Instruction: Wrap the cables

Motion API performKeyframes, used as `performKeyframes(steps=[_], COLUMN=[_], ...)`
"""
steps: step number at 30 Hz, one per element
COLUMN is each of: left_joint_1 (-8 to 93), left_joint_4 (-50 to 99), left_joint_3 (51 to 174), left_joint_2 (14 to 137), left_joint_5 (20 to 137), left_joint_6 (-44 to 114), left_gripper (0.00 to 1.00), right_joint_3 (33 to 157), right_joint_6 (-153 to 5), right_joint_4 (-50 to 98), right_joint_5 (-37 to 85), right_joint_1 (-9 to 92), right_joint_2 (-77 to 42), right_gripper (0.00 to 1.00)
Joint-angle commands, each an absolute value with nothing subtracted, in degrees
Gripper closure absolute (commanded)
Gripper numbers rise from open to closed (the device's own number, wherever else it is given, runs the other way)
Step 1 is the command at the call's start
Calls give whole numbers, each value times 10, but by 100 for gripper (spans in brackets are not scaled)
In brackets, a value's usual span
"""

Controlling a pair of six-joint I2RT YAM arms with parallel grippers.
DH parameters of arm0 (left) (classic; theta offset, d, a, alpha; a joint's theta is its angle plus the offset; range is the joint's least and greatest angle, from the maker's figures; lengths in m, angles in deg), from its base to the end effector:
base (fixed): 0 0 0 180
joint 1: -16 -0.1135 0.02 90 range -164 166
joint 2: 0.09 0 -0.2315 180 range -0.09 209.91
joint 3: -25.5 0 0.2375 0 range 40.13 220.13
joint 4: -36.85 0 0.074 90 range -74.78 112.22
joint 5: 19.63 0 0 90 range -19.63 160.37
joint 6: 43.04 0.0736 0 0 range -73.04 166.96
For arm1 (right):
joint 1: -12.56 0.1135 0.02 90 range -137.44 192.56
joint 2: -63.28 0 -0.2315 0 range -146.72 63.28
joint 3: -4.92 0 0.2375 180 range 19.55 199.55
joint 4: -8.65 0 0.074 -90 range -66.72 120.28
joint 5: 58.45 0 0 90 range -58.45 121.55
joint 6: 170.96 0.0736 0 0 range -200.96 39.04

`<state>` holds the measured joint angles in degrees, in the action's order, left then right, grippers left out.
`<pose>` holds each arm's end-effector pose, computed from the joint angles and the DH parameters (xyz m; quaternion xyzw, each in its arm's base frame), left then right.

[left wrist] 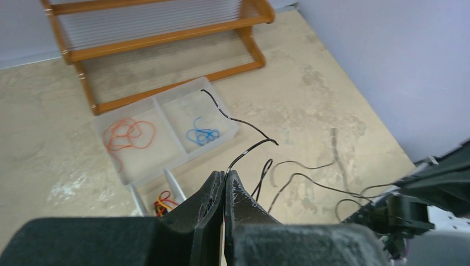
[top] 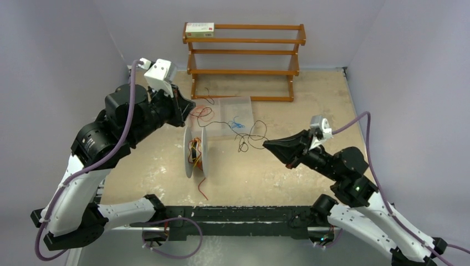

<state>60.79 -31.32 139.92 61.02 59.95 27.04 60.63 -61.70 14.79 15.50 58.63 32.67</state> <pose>0.1453 -0.1255 0.4691 0.1159 0.7827 -0.2642 0.5515 0.1052 0.1385 0.3791 -0.2439 0.5333 0.5033 0.6347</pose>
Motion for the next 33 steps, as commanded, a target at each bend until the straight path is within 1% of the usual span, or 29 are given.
performKeyframes(steps=[1,9,17,27,33], left_joint_1=[609,609,609,609,609], left_joint_4=[-322,-351,-375,-380,-387], left_joint_3=[1415,1415,1390,1362,1362], left_joint_2=[611,612,604,580,570], left_joint_5=[491,369,276,222,187], left_joint_6=[276,272,261,252,246], left_gripper=[100,100,100,100,100], right_joint_3=[612,616,631,644,653], right_joint_6=[-621,-604,-589,-569,-541], right_joint_4=[165,195,212,238,282], right_joint_5=[217,282,345,447,529], right_joint_1=[586,587,586,587,586], right_joint_2=[355,406,431,469,483], right_gripper=[100,100,100,100,100])
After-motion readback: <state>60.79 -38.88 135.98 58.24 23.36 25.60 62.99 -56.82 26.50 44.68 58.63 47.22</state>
